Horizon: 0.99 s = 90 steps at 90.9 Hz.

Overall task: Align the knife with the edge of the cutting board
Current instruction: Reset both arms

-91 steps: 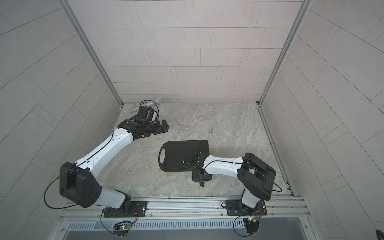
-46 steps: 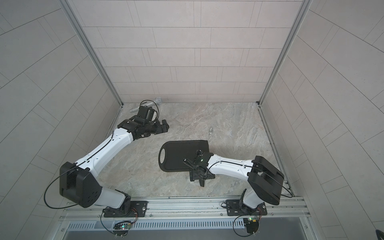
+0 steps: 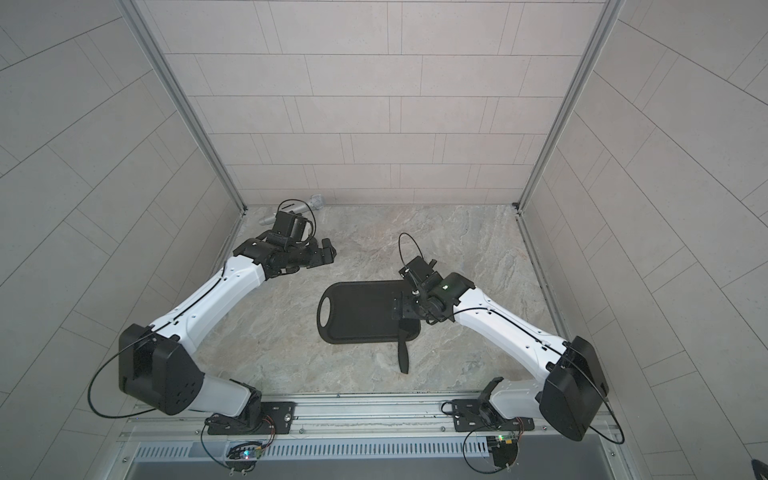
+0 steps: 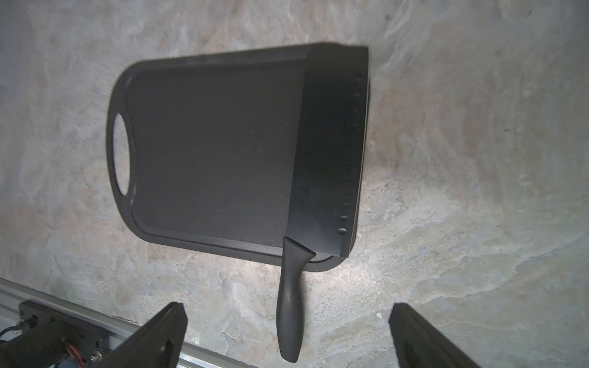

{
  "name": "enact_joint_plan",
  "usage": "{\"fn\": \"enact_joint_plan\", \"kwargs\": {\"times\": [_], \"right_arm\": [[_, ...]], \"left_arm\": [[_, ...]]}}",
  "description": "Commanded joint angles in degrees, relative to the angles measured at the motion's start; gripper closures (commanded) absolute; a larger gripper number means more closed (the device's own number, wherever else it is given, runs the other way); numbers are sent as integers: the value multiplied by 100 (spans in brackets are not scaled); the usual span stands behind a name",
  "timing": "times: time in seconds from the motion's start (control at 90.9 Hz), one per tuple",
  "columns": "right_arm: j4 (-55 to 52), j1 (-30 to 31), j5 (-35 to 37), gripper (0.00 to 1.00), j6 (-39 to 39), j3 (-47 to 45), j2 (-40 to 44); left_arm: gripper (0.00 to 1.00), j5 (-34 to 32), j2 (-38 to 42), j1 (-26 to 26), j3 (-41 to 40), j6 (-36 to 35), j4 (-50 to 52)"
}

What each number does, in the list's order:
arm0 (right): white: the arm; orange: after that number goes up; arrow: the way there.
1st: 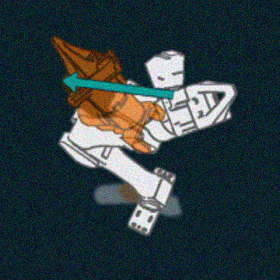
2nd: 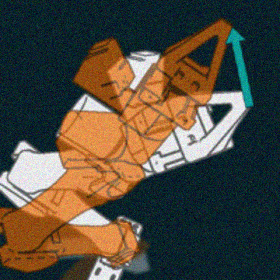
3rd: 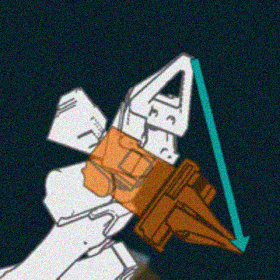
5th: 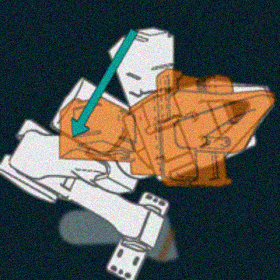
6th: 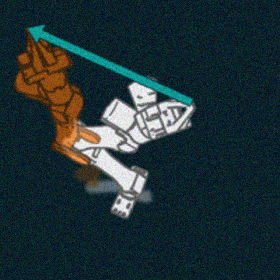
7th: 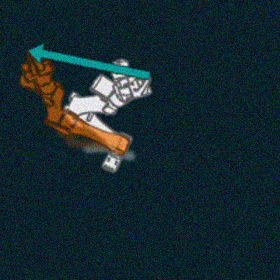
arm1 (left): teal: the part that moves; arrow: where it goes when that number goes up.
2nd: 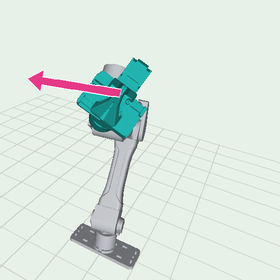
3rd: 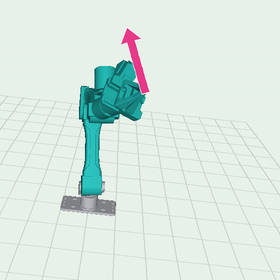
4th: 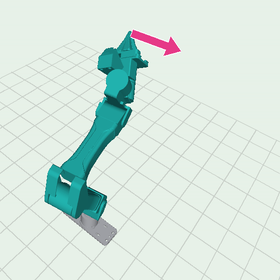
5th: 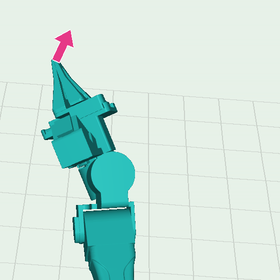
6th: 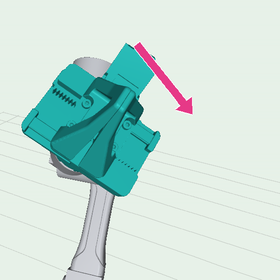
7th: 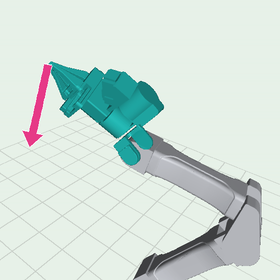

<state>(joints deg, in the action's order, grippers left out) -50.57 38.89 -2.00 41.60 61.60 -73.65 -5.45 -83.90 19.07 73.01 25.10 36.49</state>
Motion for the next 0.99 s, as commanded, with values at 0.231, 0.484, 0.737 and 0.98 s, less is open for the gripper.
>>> {"fn": "enact_joint_plan", "kwargs": {"times": [0.231, 0.484, 0.737, 0.98], "right_arm": [[125, -1560, -851, 0, -806, 387, 81], [789, -2917, -1194, 0, -822, 181, 31], [2354, -4114, -724, 0, -286, -672, 245], [3545, -4257, 371, 0, -856, -1123, 178]], "left_arm": [[0, -95, 8, -376, 56, -88, -32], [0, -172, 42, -821, -121, -186, -262], [0, -237, 117, -1459, -493, 27, -618], [0, -1467, 551, -1644, -1288, 202, -1278]]}}
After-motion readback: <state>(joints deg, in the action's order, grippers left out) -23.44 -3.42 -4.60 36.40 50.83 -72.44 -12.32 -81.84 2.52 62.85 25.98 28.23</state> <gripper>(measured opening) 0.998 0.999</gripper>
